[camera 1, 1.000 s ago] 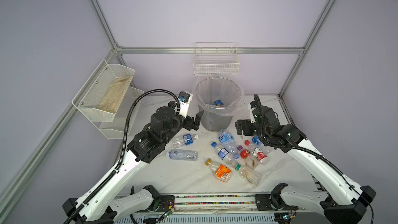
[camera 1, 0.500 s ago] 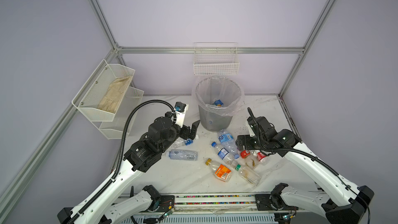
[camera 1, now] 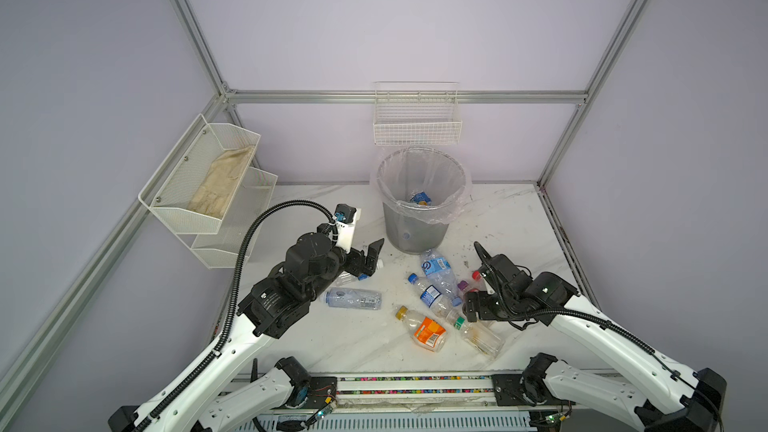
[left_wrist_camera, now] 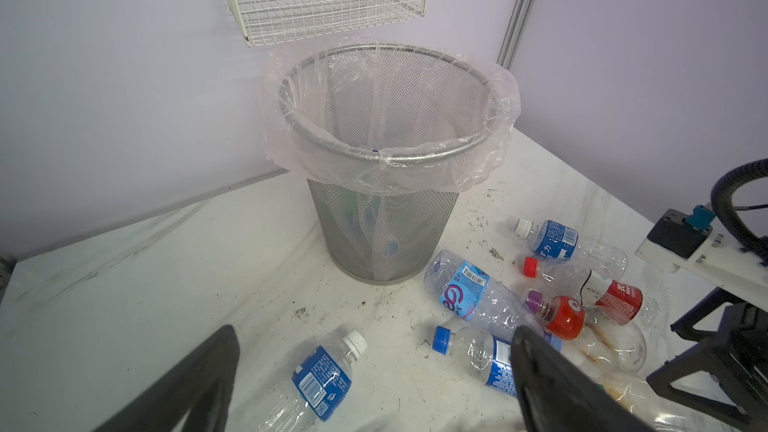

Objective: Throw the plastic bottles in the bin
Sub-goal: 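Withdraw the left gripper while the right gripper descends onto the green-capped clear bottle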

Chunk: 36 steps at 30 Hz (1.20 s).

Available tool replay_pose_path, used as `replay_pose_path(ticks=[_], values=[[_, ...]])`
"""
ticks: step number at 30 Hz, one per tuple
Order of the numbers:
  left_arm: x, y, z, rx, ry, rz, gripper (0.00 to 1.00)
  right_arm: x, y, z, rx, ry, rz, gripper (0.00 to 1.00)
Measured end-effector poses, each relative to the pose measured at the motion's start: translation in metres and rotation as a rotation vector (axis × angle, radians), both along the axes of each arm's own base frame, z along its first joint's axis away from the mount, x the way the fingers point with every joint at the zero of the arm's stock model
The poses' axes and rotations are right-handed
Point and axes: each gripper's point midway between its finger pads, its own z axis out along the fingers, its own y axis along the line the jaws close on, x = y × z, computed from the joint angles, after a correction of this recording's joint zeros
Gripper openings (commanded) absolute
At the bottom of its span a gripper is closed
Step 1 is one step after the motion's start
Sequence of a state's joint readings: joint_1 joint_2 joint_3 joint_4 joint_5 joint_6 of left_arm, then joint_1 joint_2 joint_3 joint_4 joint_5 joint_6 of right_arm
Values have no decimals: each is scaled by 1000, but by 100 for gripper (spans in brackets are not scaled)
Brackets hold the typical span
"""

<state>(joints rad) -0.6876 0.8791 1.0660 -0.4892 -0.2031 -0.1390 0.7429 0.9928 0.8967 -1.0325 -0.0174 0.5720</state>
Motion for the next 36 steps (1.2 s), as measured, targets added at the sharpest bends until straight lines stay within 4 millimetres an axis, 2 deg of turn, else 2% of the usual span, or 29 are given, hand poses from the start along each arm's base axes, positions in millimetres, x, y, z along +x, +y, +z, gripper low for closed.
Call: replay_pose_path(ticks=[4, 9, 17, 26, 36], values=[[0, 0, -1, 0, 1, -1, 100, -13, 17, -11, -28, 34, 60, 98], [0, 0, -6, 5, 9, -2, 100, -31, 31, -42, -116, 105, 133, 98], [-1, 1, -13, 13, 18, -2, 100, -25, 24, -63, -218, 109, 117, 98], [-4, 3, -12, 10, 13, -1, 100, -17, 16, -74, -315, 95, 109, 97], [-4, 3, -15, 14, 17, -1, 100, -17, 17, -85, -369, 131, 123, 98]])
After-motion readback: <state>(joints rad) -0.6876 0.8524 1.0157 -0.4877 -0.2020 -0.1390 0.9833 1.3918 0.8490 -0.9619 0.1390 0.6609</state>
